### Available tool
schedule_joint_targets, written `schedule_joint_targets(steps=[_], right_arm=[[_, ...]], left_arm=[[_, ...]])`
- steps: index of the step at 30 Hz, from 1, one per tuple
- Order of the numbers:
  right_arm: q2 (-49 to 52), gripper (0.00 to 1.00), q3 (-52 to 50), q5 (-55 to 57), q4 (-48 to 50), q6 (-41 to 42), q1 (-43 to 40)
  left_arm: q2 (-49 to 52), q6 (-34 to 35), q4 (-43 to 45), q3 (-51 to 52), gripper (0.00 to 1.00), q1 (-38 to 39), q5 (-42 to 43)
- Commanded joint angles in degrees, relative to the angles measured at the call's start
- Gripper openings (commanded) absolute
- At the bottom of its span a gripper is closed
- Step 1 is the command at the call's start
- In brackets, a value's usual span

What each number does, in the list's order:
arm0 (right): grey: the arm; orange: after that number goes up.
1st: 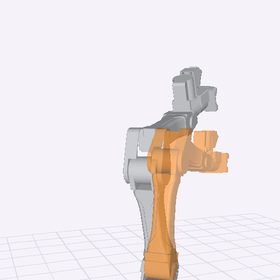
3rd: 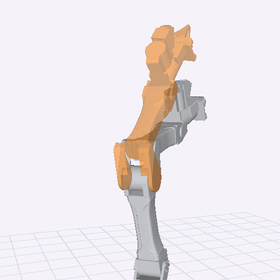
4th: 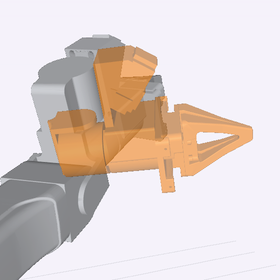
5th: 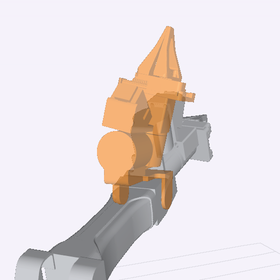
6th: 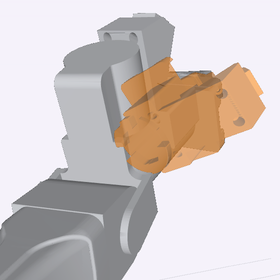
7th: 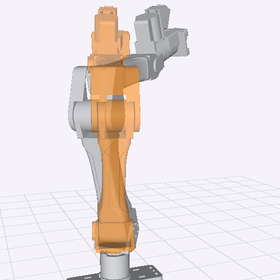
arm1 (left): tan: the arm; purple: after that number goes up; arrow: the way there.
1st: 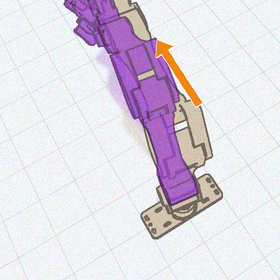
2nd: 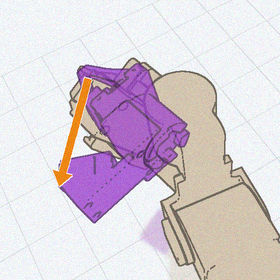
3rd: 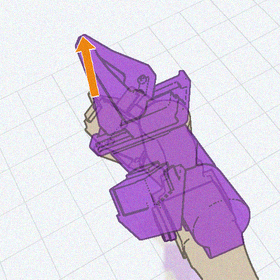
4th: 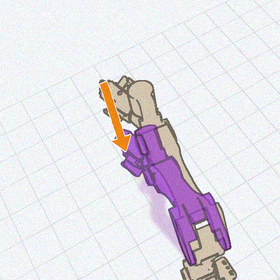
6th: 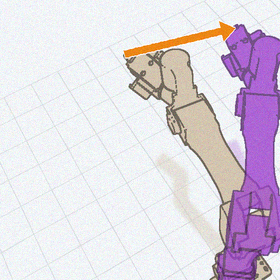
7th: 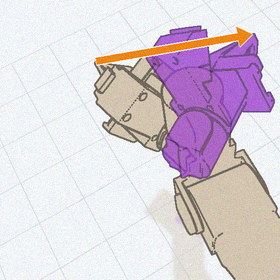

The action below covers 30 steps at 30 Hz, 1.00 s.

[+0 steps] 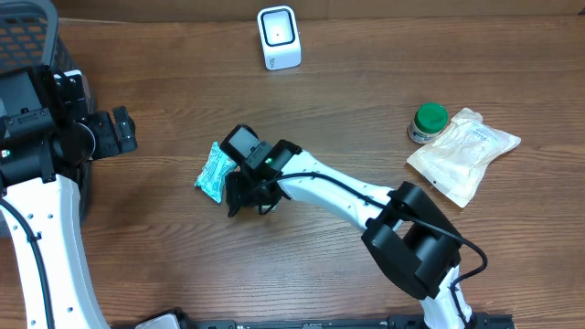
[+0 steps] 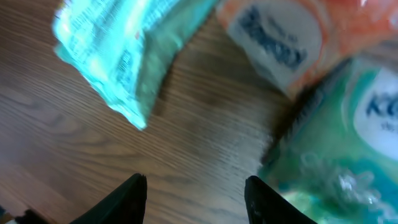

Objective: Scan the item barcode
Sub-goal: 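Move the right gripper left and lower it onto the Kleenex pack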

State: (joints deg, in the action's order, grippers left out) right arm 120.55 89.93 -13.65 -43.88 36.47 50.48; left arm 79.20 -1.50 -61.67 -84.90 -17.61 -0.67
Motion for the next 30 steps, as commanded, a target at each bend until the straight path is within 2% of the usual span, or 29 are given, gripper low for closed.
schedule_joint_targets(steps=[1, 12, 20, 24, 28, 30], right_arm=[[-0.35, 0.53, -0.20, 5.31, -1.95, 0.59, 0.02], [-0.31, 0.54, -0.42, 14.03, -7.87, -2.43, -2.10], [-0.33, 0.55, -0.17, 14.01, -10.10, -6.80, -6.67], [-0.55, 0.59, 1.33, 13.94, -13.40, -8.55, -10.01], [-2.03, 0.64, 4.83, 4.76, -16.72, -17.22, -12.57], [-3.41, 0.68, 5.81, 4.04, -17.22, -21.42, -13.40]], left_arm=[[0.20, -0.66, 0.17, -0.33, 1.00, 0.33, 0.48], [0.20, -0.66, 0.17, -0.33, 1.00, 0.33, 0.48], [0.20, -0.66, 0.17, -0.33, 1.00, 0.33, 0.48], [0.20, -0.66, 0.17, -0.33, 1.00, 0.33, 0.48], [0.20, -0.66, 0.17, -0.33, 1.00, 0.33, 0.48], [0.20, -0.66, 0.17, -0.33, 1.00, 0.33, 0.48]])
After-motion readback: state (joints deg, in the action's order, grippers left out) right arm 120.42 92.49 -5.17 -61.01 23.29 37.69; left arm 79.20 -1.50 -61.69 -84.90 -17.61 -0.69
